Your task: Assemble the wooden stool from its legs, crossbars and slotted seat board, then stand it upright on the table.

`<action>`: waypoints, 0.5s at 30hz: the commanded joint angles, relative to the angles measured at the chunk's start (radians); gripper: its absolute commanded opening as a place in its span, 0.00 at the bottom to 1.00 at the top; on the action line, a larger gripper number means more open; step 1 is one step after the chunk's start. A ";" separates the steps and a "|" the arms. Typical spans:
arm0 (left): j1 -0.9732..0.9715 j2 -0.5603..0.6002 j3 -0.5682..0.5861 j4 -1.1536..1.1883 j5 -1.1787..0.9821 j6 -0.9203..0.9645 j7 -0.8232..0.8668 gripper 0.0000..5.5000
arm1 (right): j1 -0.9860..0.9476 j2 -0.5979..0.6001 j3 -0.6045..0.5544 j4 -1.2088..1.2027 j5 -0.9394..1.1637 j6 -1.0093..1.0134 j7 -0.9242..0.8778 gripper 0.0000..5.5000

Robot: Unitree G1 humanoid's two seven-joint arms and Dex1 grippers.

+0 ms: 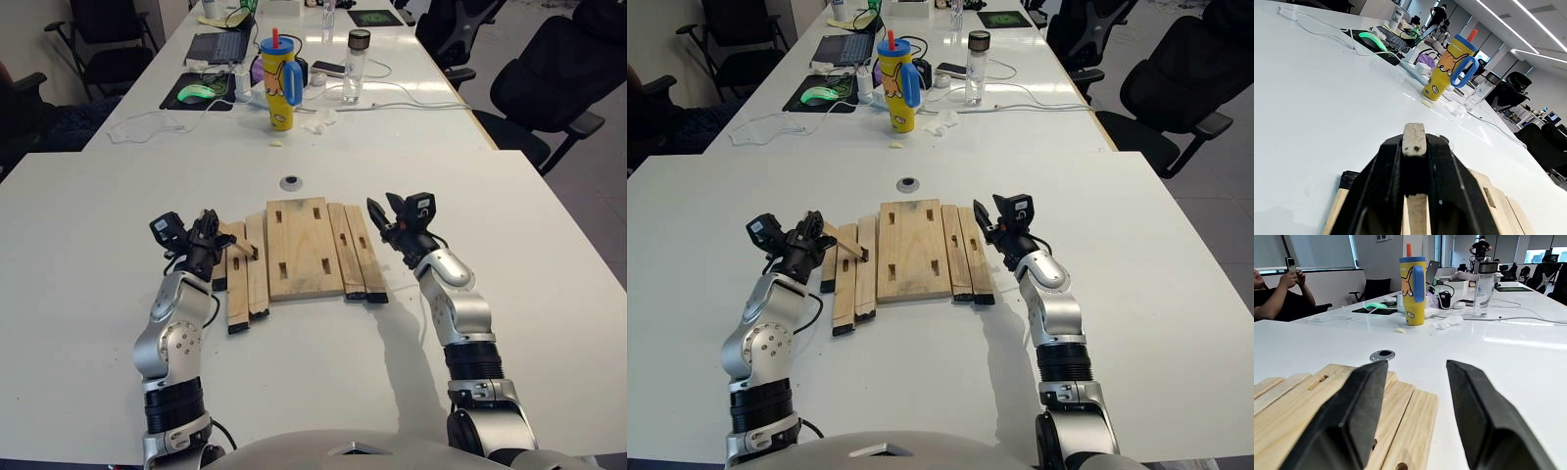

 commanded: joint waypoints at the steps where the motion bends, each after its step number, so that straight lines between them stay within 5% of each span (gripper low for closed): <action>1: 0.050 0.031 -0.067 0.011 0.102 0.075 0.050 0.08 | -0.005 0.002 0.015 -0.014 -0.008 0.020 -0.005 0.40; 7: 0.061 0.125 -0.256 0.006 0.305 0.130 0.064 0.08 | 0.035 0.005 0.052 -0.079 -0.057 0.061 -0.059 0.40; 15: 0.150 0.176 -0.341 0.067 0.401 -0.010 -0.040 0.08 | 0.101 0.000 0.101 -0.153 -0.112 0.083 -0.087 0.40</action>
